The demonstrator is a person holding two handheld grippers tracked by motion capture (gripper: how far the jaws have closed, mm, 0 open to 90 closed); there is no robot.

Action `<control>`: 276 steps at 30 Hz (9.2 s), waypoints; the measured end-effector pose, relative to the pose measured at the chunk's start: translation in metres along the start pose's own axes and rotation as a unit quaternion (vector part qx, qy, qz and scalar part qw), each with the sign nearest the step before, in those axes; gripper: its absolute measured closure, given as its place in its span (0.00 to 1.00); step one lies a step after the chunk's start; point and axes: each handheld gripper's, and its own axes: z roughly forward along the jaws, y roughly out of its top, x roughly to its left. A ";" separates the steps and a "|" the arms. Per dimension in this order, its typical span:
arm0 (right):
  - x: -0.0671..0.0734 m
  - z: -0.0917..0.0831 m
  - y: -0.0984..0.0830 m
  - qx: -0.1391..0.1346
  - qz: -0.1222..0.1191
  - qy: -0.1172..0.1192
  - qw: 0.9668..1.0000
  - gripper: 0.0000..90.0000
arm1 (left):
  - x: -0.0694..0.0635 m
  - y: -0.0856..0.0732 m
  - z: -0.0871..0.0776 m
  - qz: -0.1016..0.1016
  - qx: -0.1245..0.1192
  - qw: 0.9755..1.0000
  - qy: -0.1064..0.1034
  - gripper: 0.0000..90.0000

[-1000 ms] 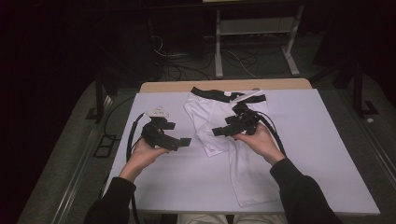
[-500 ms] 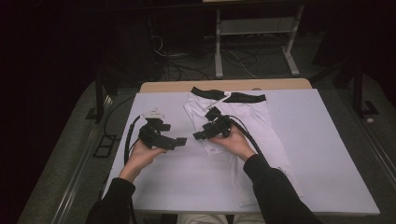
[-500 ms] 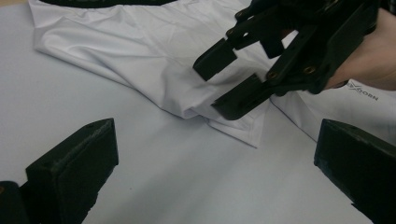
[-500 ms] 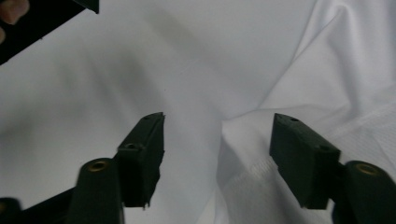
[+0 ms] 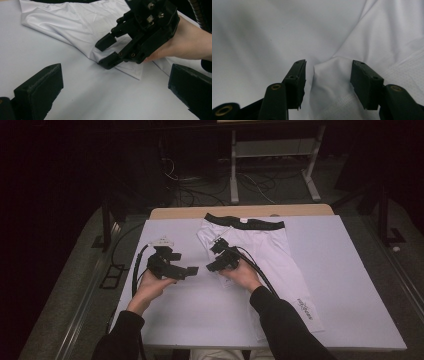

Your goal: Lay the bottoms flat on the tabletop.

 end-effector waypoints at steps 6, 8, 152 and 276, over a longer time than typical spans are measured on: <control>0.000 0.000 0.000 0.006 -0.004 -0.031 1.000 0.77 | 0.001 0.000 0.004 -0.003 0.000 1.000 0.000 0.00; -0.006 -0.003 0.001 0.004 0.017 -0.016 1.000 0.87 | 0.001 0.001 0.005 -0.004 0.000 1.000 -0.001 0.00; 0.072 -0.052 -0.094 0.028 0.128 0.183 0.974 0.98 | -0.003 -0.064 -0.052 0.189 0.147 0.971 -0.020 0.97; -0.059 -0.206 -0.223 -0.209 0.095 0.008 0.973 0.00 | -0.021 -0.087 -0.049 0.042 -0.107 0.993 0.008 0.00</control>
